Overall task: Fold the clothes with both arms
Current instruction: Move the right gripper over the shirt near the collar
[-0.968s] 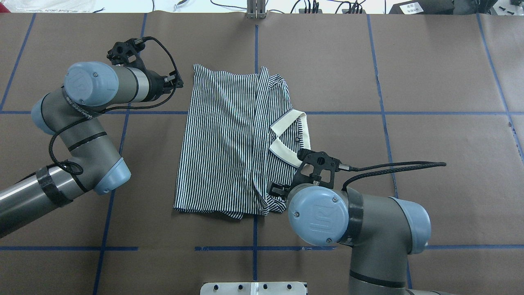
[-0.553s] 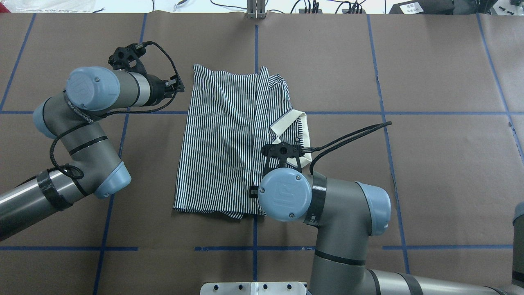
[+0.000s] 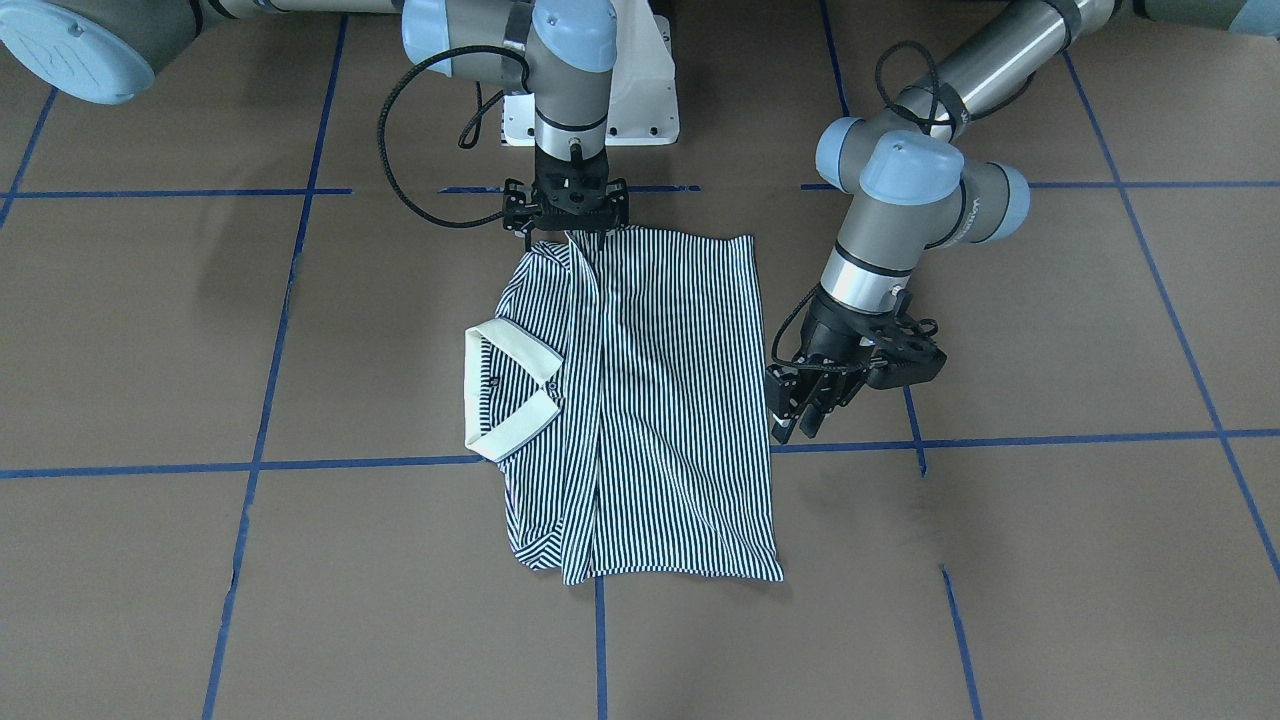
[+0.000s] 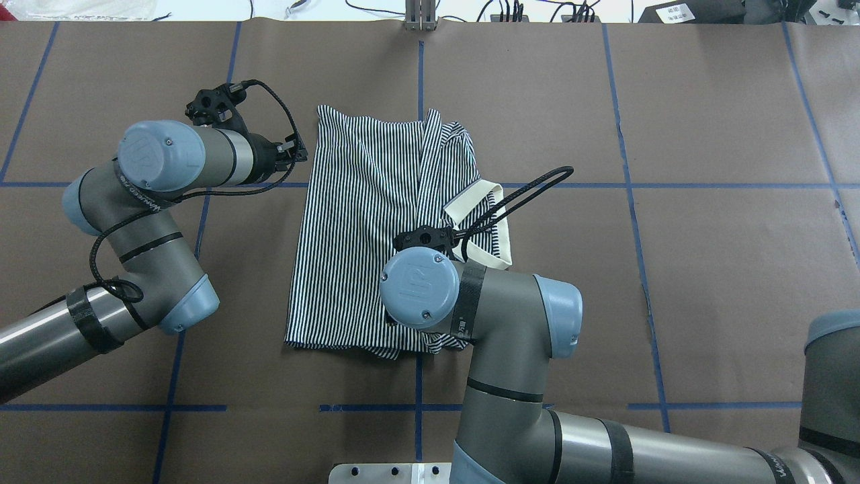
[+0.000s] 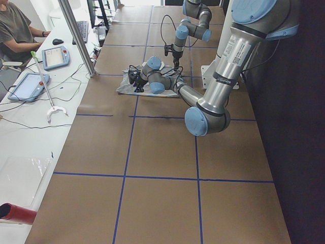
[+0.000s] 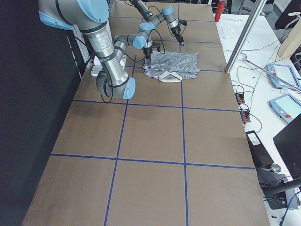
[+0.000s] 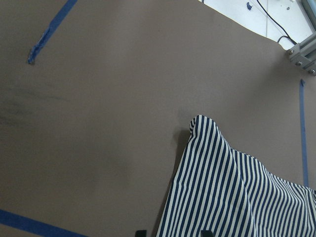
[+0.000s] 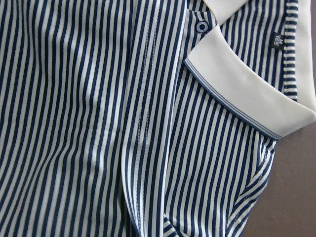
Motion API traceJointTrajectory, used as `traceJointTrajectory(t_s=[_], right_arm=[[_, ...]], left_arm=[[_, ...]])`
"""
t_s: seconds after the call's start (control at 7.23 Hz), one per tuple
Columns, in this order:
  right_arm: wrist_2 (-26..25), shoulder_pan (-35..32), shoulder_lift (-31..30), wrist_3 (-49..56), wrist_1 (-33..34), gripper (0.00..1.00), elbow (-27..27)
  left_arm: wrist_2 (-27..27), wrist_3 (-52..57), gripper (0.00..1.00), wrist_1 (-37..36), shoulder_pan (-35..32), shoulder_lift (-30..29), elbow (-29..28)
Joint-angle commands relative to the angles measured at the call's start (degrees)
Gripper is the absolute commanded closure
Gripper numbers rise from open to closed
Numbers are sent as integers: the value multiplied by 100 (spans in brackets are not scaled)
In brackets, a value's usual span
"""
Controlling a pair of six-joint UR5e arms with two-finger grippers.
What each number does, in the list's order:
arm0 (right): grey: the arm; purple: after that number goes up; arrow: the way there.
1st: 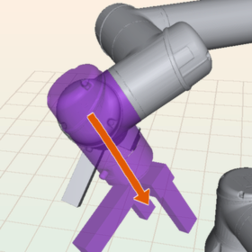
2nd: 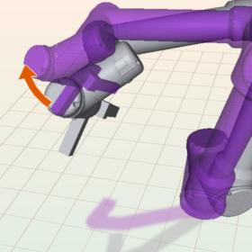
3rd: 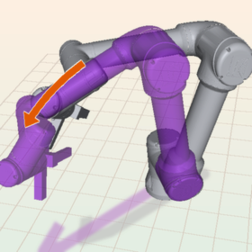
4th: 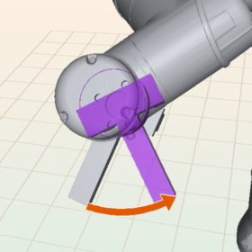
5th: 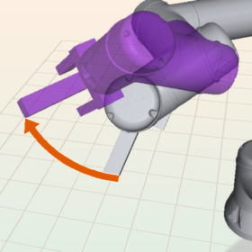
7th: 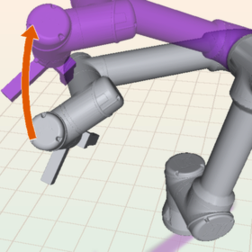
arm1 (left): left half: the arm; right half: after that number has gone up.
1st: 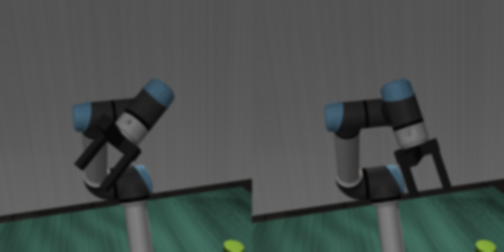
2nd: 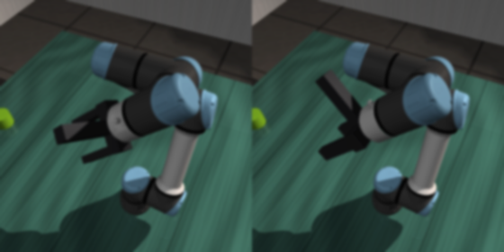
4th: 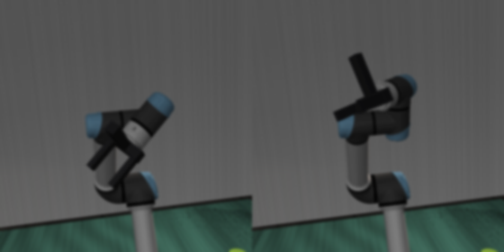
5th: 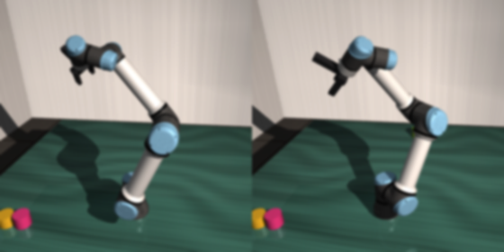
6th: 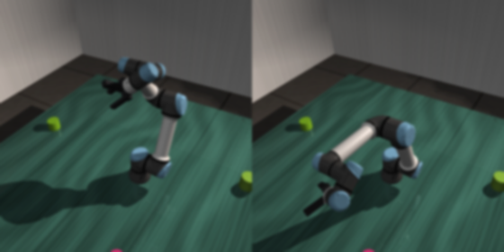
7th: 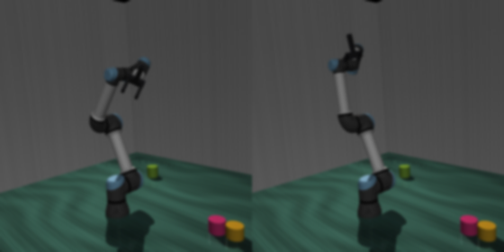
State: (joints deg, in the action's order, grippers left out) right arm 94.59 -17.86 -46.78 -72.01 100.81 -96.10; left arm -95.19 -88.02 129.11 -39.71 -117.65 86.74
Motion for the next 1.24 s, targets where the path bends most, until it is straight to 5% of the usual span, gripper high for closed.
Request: traceJointTrajectory(t_s=[0.0, 1.11], right_arm=[[146, 11, 20, 47, 0, 0, 135], [532, 107, -261, 143, 0, 0, 109]], left_arm=[[0, -5, 53, 9, 7, 14, 1], [0, 4, 53, 9, 7, 6, 62]])
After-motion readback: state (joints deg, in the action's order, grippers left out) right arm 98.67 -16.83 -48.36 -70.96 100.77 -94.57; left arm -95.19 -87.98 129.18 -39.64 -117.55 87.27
